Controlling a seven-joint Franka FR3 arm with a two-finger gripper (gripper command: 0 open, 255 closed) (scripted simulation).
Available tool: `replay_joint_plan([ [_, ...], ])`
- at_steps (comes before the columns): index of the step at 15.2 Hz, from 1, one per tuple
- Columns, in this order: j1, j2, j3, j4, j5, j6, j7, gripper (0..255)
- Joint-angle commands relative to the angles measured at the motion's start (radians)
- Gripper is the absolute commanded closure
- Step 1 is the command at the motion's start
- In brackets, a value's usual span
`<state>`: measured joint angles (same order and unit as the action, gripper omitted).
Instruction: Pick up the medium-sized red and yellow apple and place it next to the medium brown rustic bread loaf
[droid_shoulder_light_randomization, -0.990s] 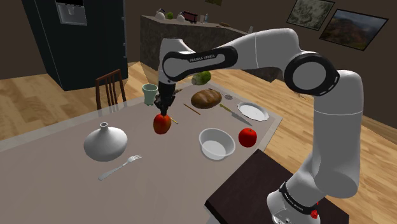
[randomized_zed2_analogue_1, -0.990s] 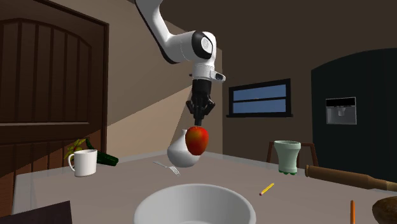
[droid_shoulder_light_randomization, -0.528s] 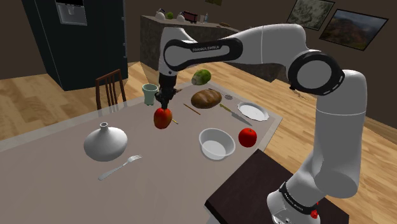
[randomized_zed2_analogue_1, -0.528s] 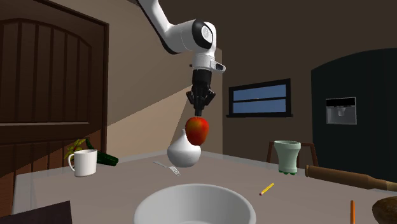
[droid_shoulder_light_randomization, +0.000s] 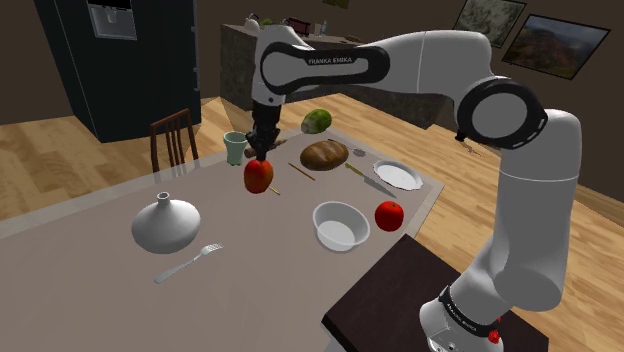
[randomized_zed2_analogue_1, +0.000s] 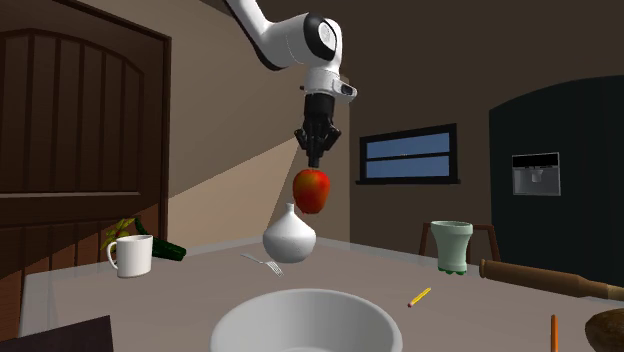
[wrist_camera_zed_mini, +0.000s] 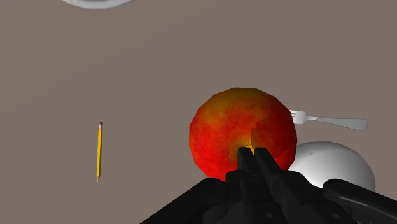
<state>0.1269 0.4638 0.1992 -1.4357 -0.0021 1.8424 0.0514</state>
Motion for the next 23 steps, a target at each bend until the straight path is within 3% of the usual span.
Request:
replay_joint_plan([
  [1,-0.022,-0.002,-0.008,0.000,0.002,-0.004,-0.029,255],
  [13,-0.188,0.080,-0.074,0.101,0.009,-0.038,-0.262,255],
  [18,-0.253,0.160,-0.099,0.218,0.008,-0.079,-0.351,255],
  [23,-0.314,0.280,-0.120,0.405,0.006,-0.151,-0.435,255],
])
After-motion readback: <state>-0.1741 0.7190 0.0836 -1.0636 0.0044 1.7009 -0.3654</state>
